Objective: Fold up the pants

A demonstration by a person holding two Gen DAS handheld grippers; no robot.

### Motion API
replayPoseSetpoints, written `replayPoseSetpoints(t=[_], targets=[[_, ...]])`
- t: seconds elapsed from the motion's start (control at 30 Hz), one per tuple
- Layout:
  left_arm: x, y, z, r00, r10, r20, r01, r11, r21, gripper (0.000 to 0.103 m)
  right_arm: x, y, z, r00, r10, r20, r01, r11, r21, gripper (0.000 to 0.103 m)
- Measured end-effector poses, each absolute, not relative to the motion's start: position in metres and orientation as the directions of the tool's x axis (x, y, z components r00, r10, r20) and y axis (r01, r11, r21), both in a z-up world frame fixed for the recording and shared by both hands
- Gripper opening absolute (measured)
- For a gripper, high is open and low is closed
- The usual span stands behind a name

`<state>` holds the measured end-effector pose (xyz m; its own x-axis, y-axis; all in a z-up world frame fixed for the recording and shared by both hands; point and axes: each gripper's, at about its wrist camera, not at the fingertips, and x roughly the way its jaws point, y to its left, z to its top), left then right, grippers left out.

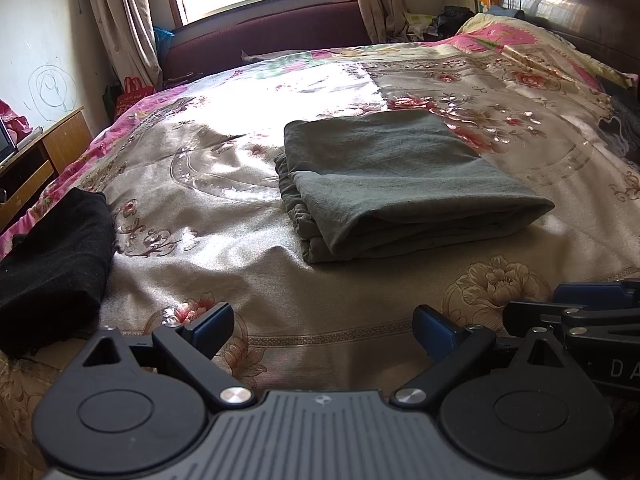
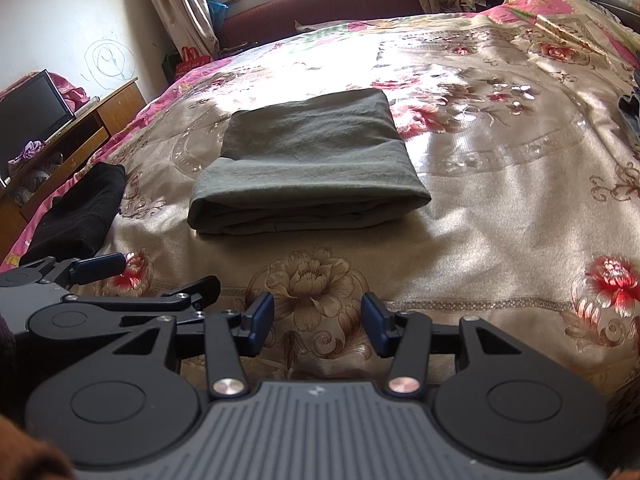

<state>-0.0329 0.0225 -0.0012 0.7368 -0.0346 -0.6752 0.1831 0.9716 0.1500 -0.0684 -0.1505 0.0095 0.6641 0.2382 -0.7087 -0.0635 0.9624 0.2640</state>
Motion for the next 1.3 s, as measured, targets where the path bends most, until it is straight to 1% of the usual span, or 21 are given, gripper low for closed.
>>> replayPoseSetpoints(t=[1.3], targets=[[-0.0324,0.0203,0.0007,0.745,-0.027,-0.667,0.185,0.968,0.169,0.103,-0.0709,-0.1497,0.0091,0.665,0.24,-0.707,-0.054,0.96,0.275,0.05]])
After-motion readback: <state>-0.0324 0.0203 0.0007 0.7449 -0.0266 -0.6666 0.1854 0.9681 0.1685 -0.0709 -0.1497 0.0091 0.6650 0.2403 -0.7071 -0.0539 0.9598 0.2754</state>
